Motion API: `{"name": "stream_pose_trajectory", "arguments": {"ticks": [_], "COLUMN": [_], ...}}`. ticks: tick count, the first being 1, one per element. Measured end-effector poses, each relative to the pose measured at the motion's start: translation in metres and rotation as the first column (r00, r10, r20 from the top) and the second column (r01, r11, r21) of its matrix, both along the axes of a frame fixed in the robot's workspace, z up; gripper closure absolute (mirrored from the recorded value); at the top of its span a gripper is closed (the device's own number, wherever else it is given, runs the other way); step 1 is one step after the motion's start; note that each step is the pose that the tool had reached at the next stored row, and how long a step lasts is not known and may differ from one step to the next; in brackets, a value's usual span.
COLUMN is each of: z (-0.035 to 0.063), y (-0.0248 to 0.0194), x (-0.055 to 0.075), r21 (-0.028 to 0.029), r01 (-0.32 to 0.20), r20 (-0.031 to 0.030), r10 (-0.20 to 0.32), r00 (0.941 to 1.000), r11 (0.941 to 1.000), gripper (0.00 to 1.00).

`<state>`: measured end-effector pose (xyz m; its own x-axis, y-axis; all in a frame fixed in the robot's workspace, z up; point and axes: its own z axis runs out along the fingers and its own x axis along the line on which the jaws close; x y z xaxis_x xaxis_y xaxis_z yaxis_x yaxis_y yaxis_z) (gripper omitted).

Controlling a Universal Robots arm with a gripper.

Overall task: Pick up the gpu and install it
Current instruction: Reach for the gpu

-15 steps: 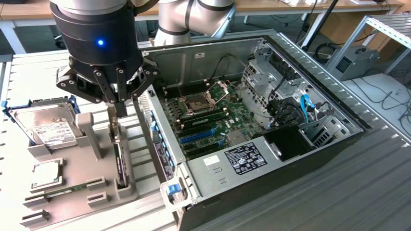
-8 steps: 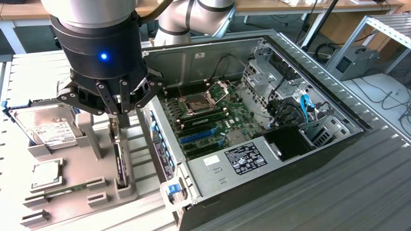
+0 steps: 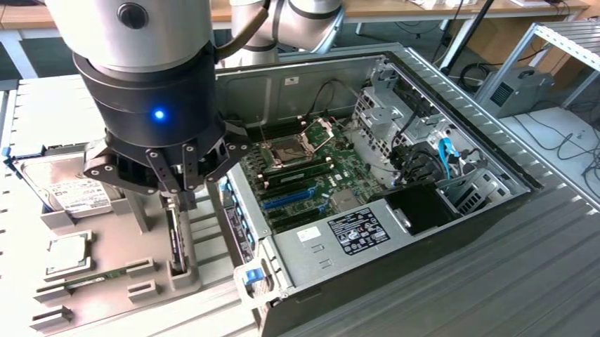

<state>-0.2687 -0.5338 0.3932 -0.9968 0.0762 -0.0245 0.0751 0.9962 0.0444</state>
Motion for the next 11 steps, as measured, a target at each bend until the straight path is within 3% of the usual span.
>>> {"name": "stream_pose_trajectory", "arguments": {"ticks": [11], "z": [0.0000], "y": [-0.0100], "x": [-0.0002], "r21": [-0.0001], "r01": [0.000], "r20": [-0.0001], "r10": [0.000], "r00": [1.0000], "r11": [1.0000], "gripper": [0.89]}}
